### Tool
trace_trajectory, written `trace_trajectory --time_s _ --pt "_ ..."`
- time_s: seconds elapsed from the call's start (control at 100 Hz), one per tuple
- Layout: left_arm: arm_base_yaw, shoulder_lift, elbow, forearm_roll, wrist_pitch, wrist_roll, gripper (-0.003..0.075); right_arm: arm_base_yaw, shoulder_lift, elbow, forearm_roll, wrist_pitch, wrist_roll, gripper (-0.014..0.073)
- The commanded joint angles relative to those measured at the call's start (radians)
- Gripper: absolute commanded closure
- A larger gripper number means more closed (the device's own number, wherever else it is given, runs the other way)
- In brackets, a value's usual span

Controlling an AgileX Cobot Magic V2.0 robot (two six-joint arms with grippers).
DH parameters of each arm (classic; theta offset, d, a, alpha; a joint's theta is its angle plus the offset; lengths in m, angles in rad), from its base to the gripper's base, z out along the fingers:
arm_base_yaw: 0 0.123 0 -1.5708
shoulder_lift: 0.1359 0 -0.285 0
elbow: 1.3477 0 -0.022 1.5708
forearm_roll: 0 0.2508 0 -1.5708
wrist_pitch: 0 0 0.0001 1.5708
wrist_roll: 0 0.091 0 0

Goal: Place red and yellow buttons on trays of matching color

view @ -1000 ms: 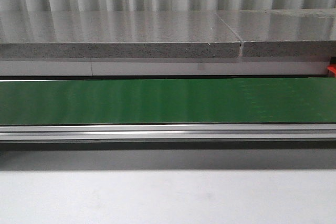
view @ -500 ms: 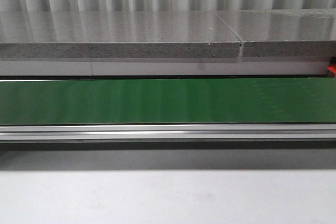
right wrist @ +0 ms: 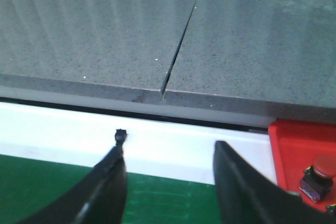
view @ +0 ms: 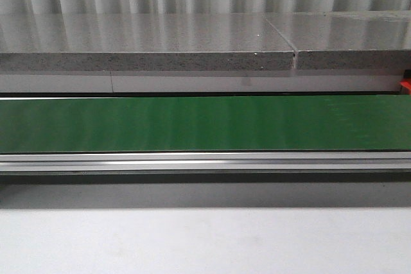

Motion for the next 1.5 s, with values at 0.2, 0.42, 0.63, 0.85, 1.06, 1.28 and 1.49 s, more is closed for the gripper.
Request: trace_trajectory --time_s 0.2,0.42,0.63,0.85,1.06,1.28,1.49 --pt "-0.009 0.004 -0.028 -0.023 -0.066 -0.002 0.0741 0.004 -0.233 0.153 0.000 -0.016 -0.016 0.0607" --pt "-0.009 0.004 -0.028 -0.023 -0.066 -0.002 0.0741 0.005 -0.312 0.209 0.007 -0.032 -0.015 0.0661" --pt "-0.009 0.004 -0.028 -0.023 -0.066 -0.002 0.0741 0.005 -0.313 0.209 0.007 -0.023 -0.015 0.0661" --pt "-0.009 0.004 -0.028 -0.023 -0.066 -0.002 0.0741 0.005 -0.313 0.209 0.007 -0.020 -0.015 0.0661" --pt "-0.009 0.004 -0.028 -0.023 -0.066 -0.002 0.0741 0.005 -0.313 0.209 0.007 -0.018 -0.015 0.0661" --pt "-0.009 0.004 -0.028 -0.023 -0.066 -0.002 0.0741 0.005 -0.313 0.209 0.007 -0.013 -0.015 0.0661" --pt "-0.009 0.004 -0.028 -0.023 -0.066 -0.002 0.0741 0.029 -0.316 0.209 0.002 -0.019 -0.014 0.0661"
